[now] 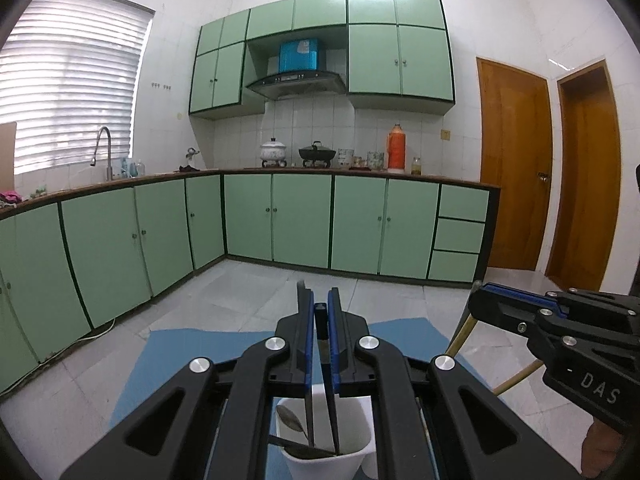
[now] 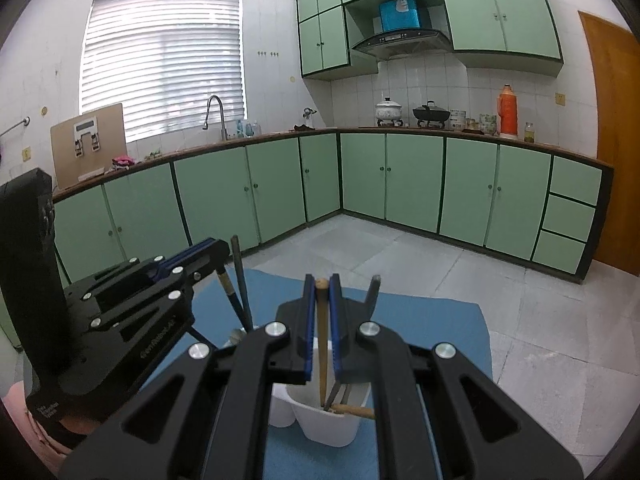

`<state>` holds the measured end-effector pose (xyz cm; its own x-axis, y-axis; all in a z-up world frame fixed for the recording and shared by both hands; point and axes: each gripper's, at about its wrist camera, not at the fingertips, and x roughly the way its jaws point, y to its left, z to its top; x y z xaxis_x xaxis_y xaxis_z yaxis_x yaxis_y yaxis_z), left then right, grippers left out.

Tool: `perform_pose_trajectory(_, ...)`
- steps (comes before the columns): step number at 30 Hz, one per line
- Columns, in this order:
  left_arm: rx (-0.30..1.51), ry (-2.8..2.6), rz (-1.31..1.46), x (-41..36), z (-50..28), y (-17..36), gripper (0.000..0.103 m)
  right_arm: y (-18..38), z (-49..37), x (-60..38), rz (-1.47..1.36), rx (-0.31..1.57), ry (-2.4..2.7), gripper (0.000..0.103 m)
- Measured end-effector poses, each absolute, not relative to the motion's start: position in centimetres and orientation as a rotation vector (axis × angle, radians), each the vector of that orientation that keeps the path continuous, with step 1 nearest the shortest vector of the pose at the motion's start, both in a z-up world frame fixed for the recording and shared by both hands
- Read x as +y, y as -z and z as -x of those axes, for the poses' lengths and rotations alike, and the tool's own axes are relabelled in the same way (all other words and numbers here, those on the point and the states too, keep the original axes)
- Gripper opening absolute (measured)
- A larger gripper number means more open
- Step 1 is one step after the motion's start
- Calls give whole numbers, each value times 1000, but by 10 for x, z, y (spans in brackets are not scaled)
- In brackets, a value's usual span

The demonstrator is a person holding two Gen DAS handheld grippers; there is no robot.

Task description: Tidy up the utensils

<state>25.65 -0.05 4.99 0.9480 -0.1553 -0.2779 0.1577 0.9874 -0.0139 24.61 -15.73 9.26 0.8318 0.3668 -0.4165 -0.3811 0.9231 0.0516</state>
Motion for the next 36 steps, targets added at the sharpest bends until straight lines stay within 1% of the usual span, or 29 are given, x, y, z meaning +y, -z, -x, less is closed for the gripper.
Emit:
perform_pose_trajectory(9,273,148,-11,5,-250,-48,7,-85,-246,-151,37,435,-384,6)
perform_pose_trajectory(11,275,148,-4,7,-248,-48,9,-86,-246,-152,32,440,-385,7)
perform_pose_trajectory(14,272,150,8,10,-246,-51,25,-87,-241,-156,23,430,-380,8)
perform_pose_trajectory(15,267,152,10,11,-244,-52,31,-88,-239,-157,22,426,-378,12)
perform_pose_trajectory(16,263,150,9,12,-242,-53,33,-89,-236,-158,19,419,-374,14)
perform_pose_trajectory(19,257,154,9,14,-237,-54,36,-91,-231,-163,12,406,-372,20)
perform_pose_trajectory(22,246,155,10,17,-231,-55,40,-93,-222,-168,13,386,-368,24)
perform_pose_trajectory(24,238,154,13,19,-227,-57,42,-95,-217,-171,9,374,-367,27)
perform_pose_trajectory(27,230,155,22,23,-221,-60,44,-99,-209,-178,-5,352,-356,34)
perform_pose_trajectory(29,219,152,25,26,-216,-63,49,-101,-204,-185,-20,336,-347,38)
perform_pose_trajectory(31,212,149,28,28,-212,-65,58,-103,-198,-192,-37,326,-342,45)
perform_pose_trajectory(33,204,149,35,33,-203,-67,65,-104,-191,-201,-57,317,-336,47)
perform_pose_trajectory(35,202,142,44,37,-194,-67,70,-104,-185,-208,-70,310,-326,51)
perform_pose_trajectory(36,205,138,46,40,-189,-67,74,-103,-180,-212,-79,307,-320,55)
